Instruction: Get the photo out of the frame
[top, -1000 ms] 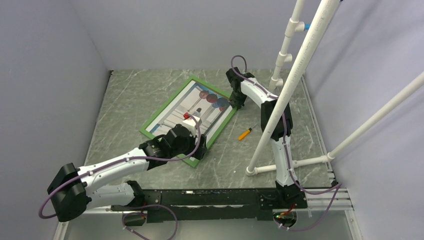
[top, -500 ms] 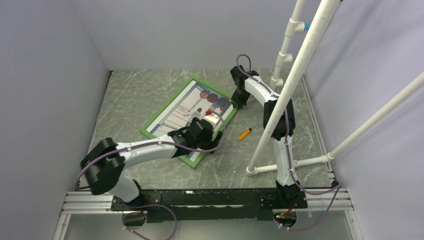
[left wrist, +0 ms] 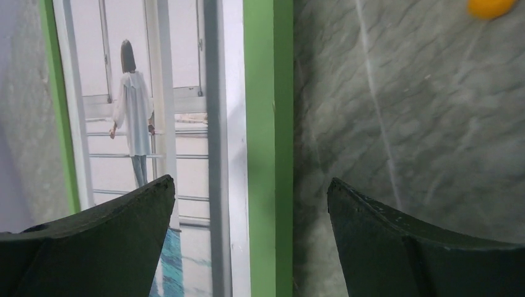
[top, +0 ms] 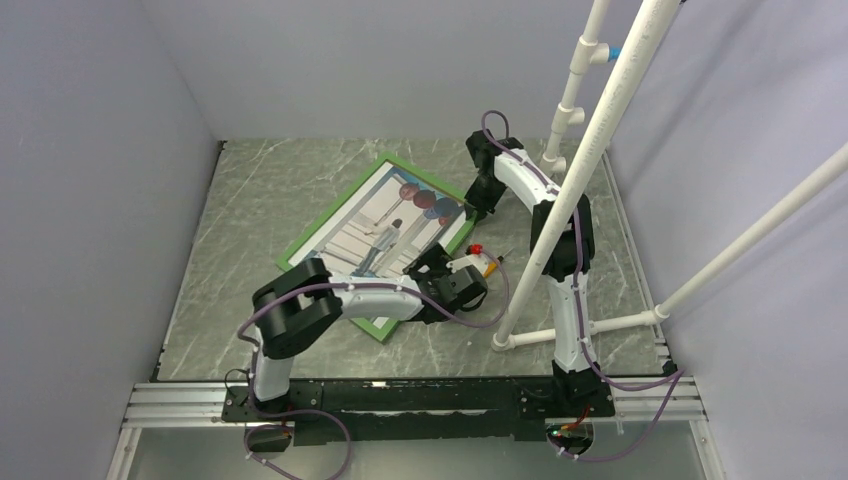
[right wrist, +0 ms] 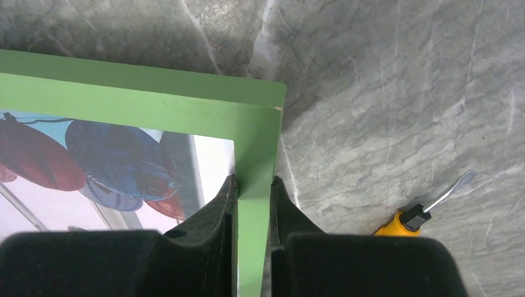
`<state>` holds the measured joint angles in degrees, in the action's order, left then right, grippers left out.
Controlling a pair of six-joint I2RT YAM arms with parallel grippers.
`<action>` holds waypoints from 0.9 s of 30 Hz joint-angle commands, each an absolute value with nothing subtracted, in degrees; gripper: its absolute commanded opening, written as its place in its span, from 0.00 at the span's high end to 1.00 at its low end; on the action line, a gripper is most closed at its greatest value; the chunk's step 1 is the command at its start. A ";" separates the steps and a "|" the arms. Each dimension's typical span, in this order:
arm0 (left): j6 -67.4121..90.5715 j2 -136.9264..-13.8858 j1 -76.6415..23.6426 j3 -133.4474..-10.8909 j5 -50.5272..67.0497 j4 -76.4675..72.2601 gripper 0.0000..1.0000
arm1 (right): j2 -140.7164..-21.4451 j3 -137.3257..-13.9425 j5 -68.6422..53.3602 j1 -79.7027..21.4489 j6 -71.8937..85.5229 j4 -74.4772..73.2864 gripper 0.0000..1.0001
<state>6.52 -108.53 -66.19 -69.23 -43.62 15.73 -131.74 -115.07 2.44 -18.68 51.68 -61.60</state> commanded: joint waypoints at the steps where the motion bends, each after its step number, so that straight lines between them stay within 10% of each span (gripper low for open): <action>1: -0.32 -111.85 -66.36 -70.51 -50.36 13.68 0.05 | -125.80 -118.30 -3.05 -18.83 53.59 -63.22 1.00; 17: -11.78 -121.71 -65.89 -73.90 -59.37 7.58 0.21 | -123.34 -115.09 -7.40 -17.32 54.72 -62.51 1.00; 27: -14.71 -119.45 -65.08 -72.36 -61.29 4.50 0.64 | -121.94 -113.65 -8.42 -17.18 51.10 -60.13 1.00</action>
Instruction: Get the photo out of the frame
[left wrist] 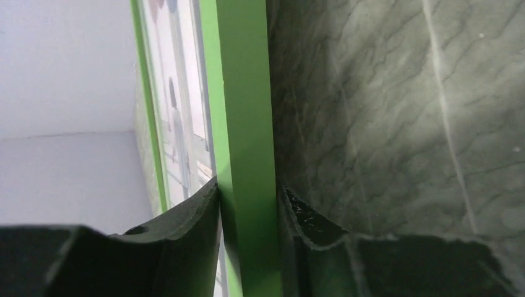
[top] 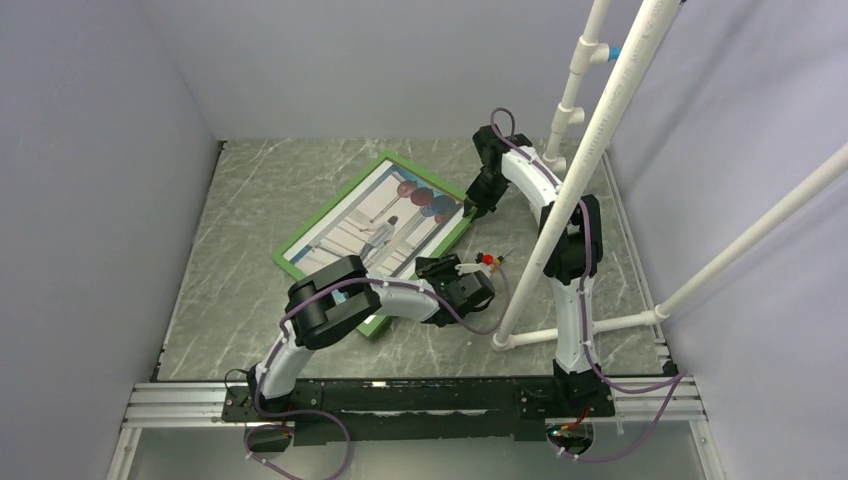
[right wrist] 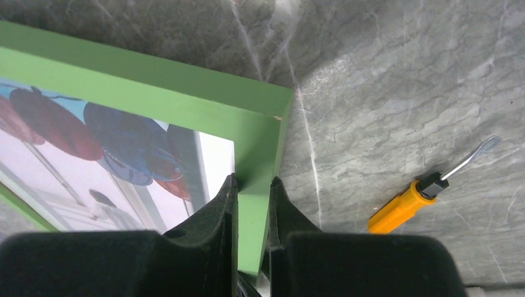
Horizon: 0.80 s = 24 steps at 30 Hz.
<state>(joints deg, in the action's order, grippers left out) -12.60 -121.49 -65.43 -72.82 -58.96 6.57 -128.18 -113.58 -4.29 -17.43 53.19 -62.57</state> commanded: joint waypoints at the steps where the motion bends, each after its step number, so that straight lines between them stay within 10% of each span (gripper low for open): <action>1: -14.37 -118.53 -65.19 -72.26 -61.20 5.06 0.69 | -120.80 -113.11 -8.61 -17.01 49.17 -58.39 1.00; 5: -12.70 -114.99 -65.46 -71.57 -61.70 7.90 0.85 | -114.39 -106.55 -11.23 -15.65 41.74 -47.94 0.93; 13: -5.27 -104.24 -65.48 -72.01 -61.56 20.90 1.00 | -102.97 -102.04 -9.52 -9.73 31.98 -42.72 0.05; 24: 5.35 -89.22 -60.10 -83.19 -46.44 47.98 1.00 | -93.08 -89.45 -8.84 -6.33 29.58 -38.07 0.02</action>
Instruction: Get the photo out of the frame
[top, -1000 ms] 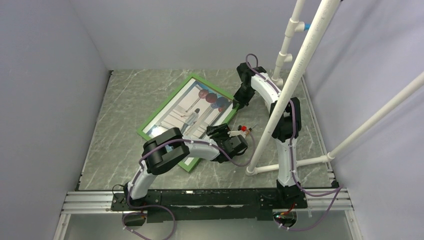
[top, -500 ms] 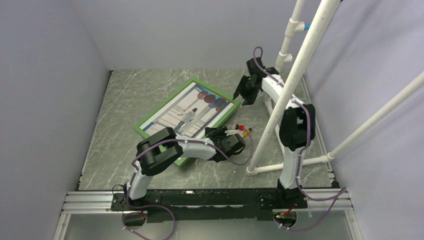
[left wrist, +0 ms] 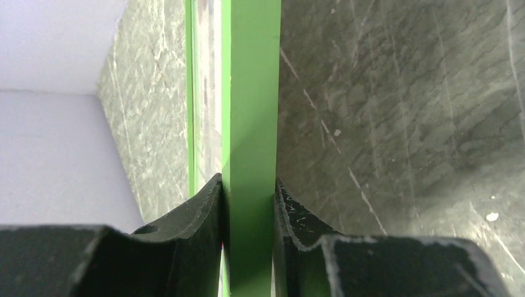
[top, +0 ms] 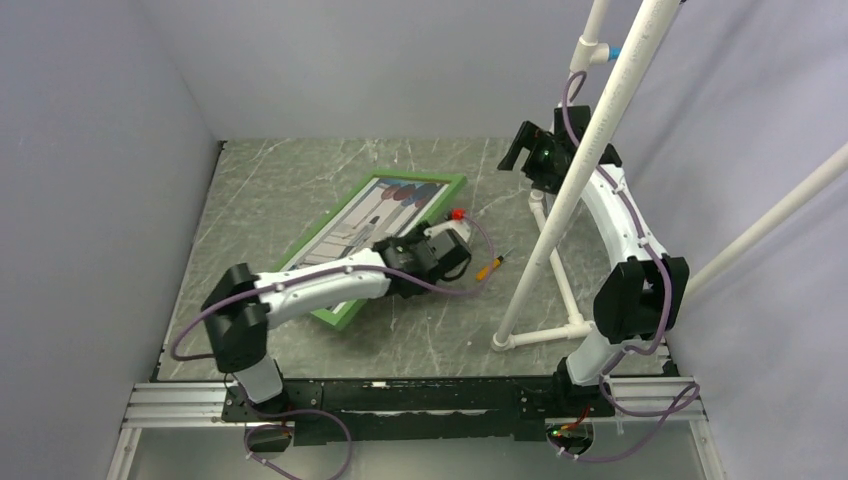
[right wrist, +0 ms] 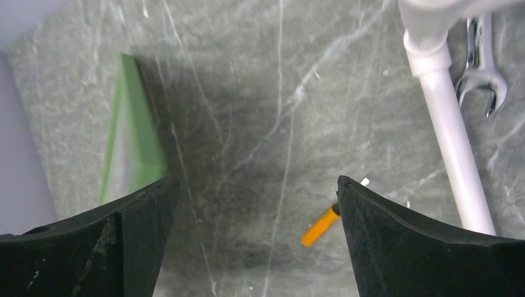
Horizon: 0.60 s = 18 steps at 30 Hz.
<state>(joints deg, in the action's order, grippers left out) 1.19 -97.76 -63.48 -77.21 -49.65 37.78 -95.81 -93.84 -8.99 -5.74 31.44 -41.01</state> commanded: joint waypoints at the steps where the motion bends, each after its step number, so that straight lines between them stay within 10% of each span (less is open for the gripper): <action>1: 5.21 -87.57 -59.14 -84.34 -44.39 48.93 1.00 | -92.68 -88.47 -8.80 -6.33 29.49 -37.92 0.02; 18: 4.98 -80.64 -31.29 -101.90 -6.88 53.33 1.00 | -92.40 -81.44 -12.05 -6.31 26.43 -33.32 0.03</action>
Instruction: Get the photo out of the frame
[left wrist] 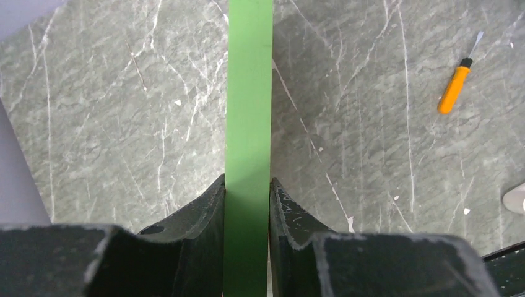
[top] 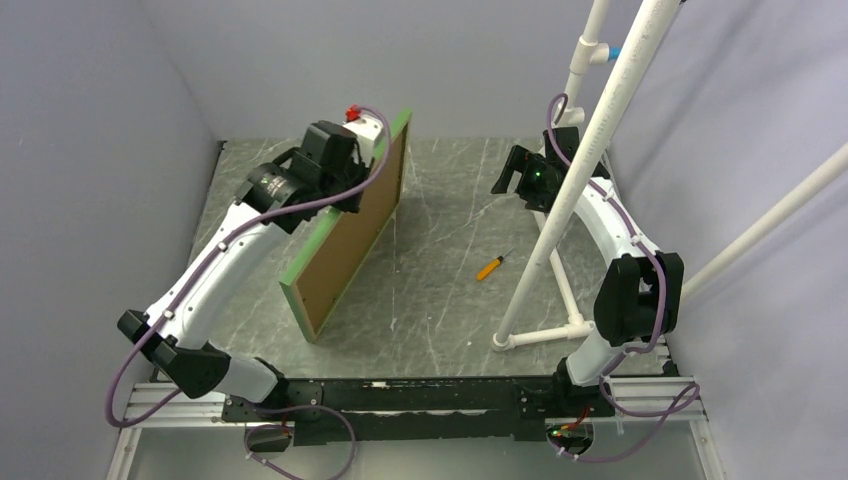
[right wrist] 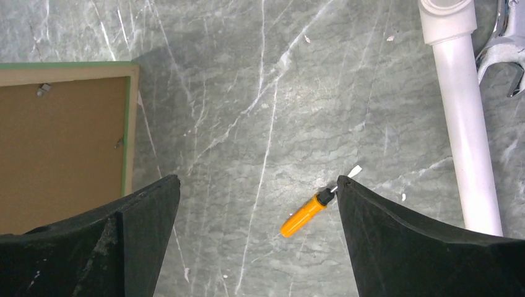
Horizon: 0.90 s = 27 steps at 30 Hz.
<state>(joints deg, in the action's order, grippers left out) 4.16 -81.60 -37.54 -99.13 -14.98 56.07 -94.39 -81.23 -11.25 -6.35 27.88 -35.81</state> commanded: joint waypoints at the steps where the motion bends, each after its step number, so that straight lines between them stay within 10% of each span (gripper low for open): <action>1: 5.86 -80.66 -28.95 -101.34 -4.09 52.90 1.00 | -92.52 -81.39 -12.23 -6.37 26.41 -33.51 0.03; 27: 22.95 -72.02 12.54 -59.27 29.22 24.86 1.00 | -88.94 -68.03 -12.32 -13.95 26.54 -34.53 0.03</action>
<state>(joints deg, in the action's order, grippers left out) 22.52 -71.46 12.34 -64.82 26.17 25.67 -91.81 -67.44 -16.21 -12.78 26.55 -32.67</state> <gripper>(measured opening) 0.294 0.981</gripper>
